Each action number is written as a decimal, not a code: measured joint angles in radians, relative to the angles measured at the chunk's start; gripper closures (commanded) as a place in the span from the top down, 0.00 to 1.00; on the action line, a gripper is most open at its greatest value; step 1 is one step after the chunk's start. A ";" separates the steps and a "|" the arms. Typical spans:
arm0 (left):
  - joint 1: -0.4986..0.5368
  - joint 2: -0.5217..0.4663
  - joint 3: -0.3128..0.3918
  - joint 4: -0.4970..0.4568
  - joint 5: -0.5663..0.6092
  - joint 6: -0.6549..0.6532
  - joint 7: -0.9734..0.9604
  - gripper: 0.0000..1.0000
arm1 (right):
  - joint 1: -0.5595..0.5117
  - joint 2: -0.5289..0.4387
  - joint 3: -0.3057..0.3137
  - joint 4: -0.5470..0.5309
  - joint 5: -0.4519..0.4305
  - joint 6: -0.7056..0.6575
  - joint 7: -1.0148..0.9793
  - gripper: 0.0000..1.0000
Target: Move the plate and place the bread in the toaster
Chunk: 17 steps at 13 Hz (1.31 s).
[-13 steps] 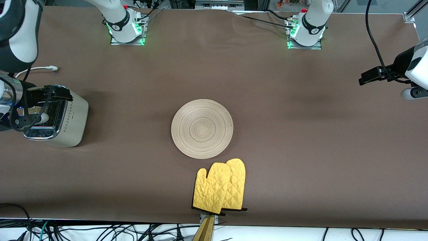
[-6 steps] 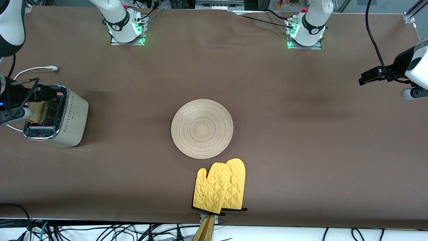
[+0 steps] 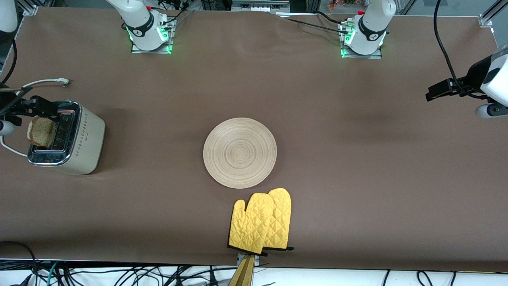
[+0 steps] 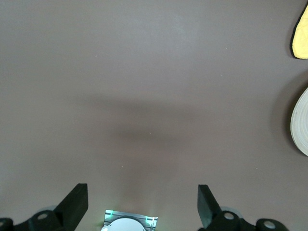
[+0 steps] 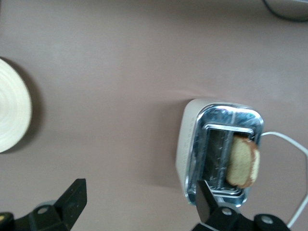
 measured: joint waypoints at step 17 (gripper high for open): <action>0.000 0.000 0.000 0.000 0.000 -0.003 0.000 1.00 | -0.032 -0.090 0.007 -0.131 0.016 0.001 0.078 1.00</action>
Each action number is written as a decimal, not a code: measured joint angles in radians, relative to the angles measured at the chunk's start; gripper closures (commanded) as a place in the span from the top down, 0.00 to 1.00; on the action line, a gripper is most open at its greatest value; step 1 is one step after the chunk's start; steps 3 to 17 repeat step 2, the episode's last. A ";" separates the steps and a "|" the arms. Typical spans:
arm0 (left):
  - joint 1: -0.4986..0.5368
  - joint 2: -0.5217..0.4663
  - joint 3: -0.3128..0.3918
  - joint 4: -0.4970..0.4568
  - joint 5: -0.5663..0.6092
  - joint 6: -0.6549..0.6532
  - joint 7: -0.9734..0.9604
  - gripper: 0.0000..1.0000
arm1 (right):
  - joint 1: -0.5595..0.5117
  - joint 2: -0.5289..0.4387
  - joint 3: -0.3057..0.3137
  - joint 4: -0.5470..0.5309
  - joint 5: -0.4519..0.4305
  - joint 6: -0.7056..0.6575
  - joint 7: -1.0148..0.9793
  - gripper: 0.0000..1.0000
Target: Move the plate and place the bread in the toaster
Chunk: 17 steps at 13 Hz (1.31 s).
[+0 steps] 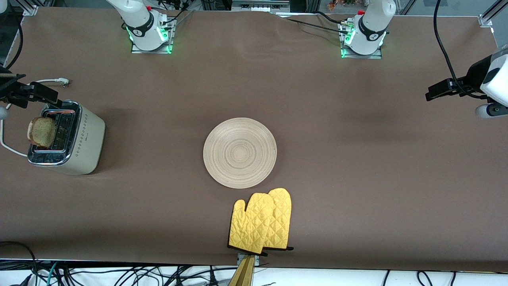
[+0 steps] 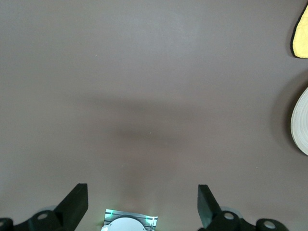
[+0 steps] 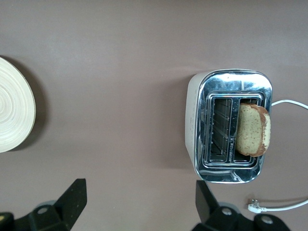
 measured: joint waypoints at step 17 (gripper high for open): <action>0.000 0.000 0.000 0.000 0.000 0.000 0.000 1.00 | 0.000 0.000 0.000 0.000 0.000 0.000 0.000 1.00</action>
